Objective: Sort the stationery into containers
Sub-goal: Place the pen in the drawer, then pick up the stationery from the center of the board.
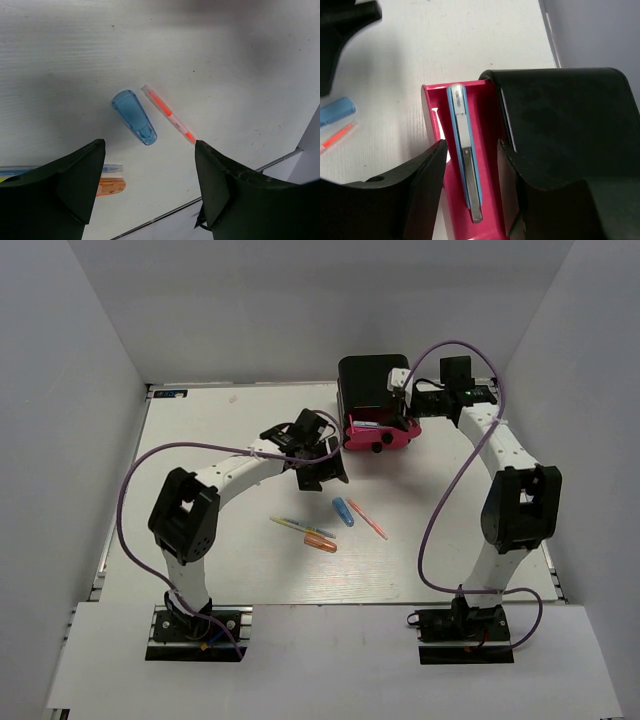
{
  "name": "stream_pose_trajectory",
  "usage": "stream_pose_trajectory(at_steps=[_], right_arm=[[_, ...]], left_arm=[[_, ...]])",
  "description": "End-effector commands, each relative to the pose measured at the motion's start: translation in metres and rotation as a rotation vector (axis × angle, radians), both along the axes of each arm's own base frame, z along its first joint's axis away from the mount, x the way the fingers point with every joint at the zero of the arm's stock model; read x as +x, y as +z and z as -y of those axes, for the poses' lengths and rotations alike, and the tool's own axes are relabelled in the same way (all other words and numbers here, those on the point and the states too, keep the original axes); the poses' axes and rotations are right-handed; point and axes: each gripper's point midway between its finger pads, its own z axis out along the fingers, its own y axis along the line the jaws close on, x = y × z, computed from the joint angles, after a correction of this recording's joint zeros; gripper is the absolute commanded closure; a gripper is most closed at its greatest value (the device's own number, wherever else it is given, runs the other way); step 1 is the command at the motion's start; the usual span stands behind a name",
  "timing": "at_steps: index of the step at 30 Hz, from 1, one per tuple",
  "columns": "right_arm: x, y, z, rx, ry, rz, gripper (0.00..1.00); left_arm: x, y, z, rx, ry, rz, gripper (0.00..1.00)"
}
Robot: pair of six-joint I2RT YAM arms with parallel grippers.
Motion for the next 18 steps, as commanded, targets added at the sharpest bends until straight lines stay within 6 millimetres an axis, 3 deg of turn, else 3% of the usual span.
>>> stream_pose_trajectory(at_steps=[1, 2, 3, 4, 5, 6, 7, 8, 9, 10, 12, 15, 17, 18], right_arm=[[-0.003, 0.052, 0.002, 0.078, -0.046, 0.062, 0.49], [-0.005, 0.066, 0.006, 0.089, -0.069, 0.104, 0.51], [-0.004, 0.068, 0.011, 0.105, -0.135, 0.058, 0.51], [0.009, 0.075, 0.019, 0.112, -0.247, 0.073, 0.51], [0.004, 0.085, 0.026, 0.144, -0.306, 0.140, 0.51], [0.012, 0.091, 0.037, 0.182, -0.439, 0.123, 0.45], [0.025, 0.115, 0.057, 0.246, -0.581, 0.248, 0.45], [0.019, 0.106, 0.067, 0.309, -0.678, 0.182, 0.49], [0.021, 0.110, 0.076, 0.341, -0.743, 0.192, 0.72], [0.015, 0.100, 0.078, 0.322, -0.755, 0.162, 0.82], [0.011, 0.105, 0.083, 0.302, -0.765, 0.151, 0.95], [-0.010, 0.080, 0.085, 0.259, -0.763, 0.048, 1.00], [-0.021, 0.075, 0.083, 0.262, -0.745, 0.032, 1.00], [-0.036, 0.065, 0.080, 0.260, -0.719, 0.016, 1.00]], left_arm=[[-0.004, 0.000, 0.013, 0.014, 0.013, -0.019, 0.18], [0.000, 0.004, 0.014, 0.010, 0.032, -0.008, 0.18], [-0.004, -0.001, 0.017, 0.020, 0.029, -0.028, 0.18], [-0.009, -0.009, 0.017, 0.045, 0.038, -0.049, 0.18], [-0.008, -0.014, 0.016, 0.058, 0.044, -0.050, 0.19], [-0.009, -0.016, 0.018, 0.070, 0.049, -0.053, 0.21], [-0.016, -0.017, 0.020, 0.080, 0.037, -0.062, 0.21], [-0.014, -0.027, 0.019, 0.100, 0.054, -0.076, 0.24], [-0.019, -0.029, 0.020, 0.113, 0.056, -0.080, 0.26], [-0.023, -0.032, 0.023, 0.123, 0.044, -0.089, 0.27], [-0.025, -0.039, 0.021, 0.161, 0.056, -0.090, 0.30], [-0.030, -0.046, 0.025, 0.193, 0.052, -0.098, 0.33], [-0.032, -0.057, 0.024, 0.229, 0.051, -0.101, 0.35], [-0.030, -0.057, 0.024, 0.232, 0.067, -0.099, 0.36]])
